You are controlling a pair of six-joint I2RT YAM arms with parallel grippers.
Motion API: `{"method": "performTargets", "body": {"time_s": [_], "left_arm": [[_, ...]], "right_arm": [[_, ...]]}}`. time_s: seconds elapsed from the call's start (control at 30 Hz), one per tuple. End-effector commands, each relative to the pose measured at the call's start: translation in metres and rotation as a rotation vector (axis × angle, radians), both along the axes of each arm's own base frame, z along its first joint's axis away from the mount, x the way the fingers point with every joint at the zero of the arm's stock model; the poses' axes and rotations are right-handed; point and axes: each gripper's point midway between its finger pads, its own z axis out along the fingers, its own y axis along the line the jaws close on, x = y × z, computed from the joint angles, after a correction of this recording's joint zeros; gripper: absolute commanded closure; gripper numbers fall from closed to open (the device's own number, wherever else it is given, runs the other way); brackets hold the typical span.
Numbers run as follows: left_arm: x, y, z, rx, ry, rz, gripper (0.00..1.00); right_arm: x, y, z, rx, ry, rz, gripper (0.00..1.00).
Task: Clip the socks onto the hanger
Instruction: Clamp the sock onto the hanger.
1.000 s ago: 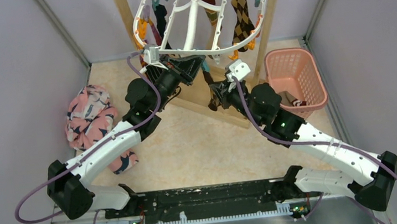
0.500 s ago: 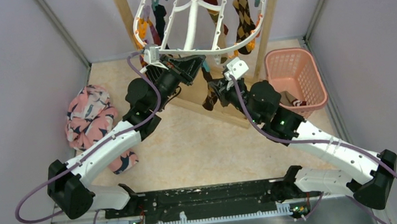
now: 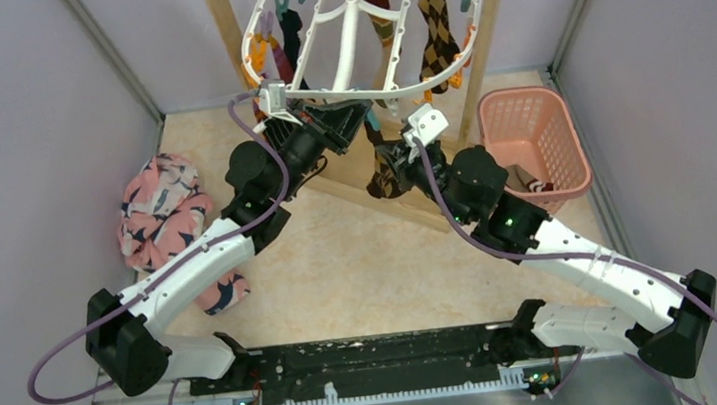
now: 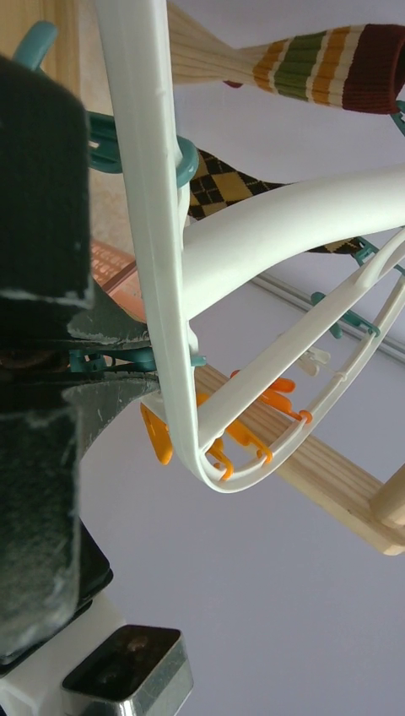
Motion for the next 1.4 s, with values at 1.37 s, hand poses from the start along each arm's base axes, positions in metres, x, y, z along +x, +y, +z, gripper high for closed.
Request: {"method": "performTargets", "body": {"time_s": [1.37], "left_arm": [[-0.016, -0.009, -0.007, 0.003, 0.046, -0.125, 1.0]], "right_arm": [[0.003, -0.008, 0.053, 0.05, -0.145, -0.049, 1.0]]}}
